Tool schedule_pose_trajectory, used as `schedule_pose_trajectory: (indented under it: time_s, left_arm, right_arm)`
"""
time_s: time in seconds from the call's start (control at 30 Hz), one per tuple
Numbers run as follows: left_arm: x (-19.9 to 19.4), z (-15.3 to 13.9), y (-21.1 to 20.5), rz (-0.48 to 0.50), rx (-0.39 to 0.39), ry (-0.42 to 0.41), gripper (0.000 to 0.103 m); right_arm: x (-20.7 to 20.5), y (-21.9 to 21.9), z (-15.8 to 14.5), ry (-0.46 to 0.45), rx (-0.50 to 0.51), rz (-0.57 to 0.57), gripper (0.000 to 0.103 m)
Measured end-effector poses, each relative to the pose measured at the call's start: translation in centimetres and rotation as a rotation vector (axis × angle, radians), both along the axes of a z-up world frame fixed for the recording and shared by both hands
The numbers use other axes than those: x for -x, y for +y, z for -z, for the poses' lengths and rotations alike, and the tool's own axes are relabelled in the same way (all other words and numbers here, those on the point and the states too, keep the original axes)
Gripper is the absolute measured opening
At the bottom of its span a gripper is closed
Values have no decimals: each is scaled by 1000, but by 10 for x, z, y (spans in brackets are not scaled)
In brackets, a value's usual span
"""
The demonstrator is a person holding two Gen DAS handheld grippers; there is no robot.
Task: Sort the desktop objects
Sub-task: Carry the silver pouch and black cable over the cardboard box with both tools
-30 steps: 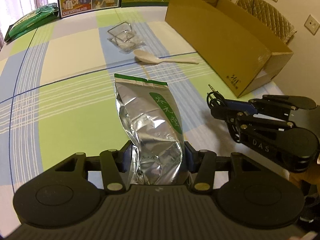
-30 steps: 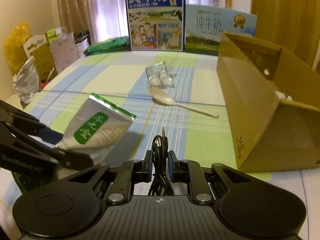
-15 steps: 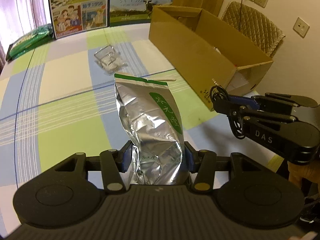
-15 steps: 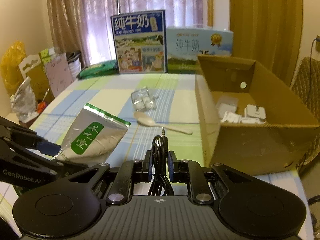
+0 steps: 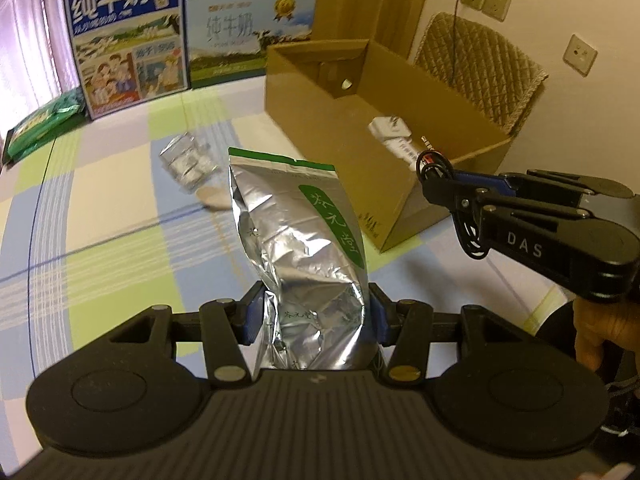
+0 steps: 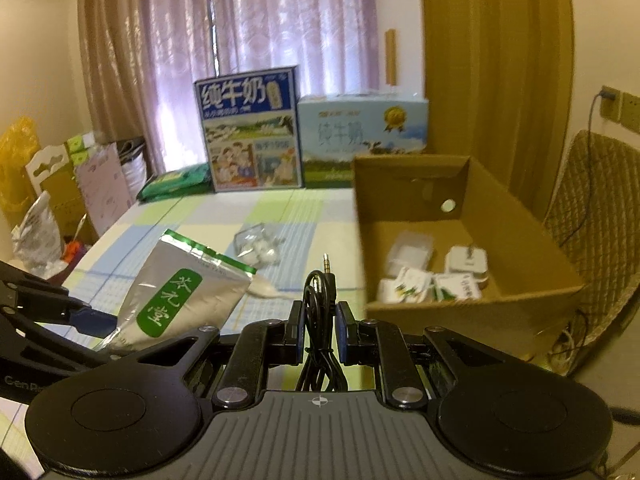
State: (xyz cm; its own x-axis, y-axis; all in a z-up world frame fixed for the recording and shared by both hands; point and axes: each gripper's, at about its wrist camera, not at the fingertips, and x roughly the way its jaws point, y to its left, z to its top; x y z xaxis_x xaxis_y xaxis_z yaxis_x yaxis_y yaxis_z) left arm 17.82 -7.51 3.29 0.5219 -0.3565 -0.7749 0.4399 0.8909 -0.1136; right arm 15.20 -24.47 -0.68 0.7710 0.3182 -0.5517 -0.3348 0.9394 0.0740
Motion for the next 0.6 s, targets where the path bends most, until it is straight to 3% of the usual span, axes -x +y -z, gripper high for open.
schedule_pose_trajectory:
  time_s: [0.6]
  left_arm:
    - [-64,-48,-104,103,84,-59,46]
  right_arm:
    - [-68,-98,-43,-66,-4,120,12]
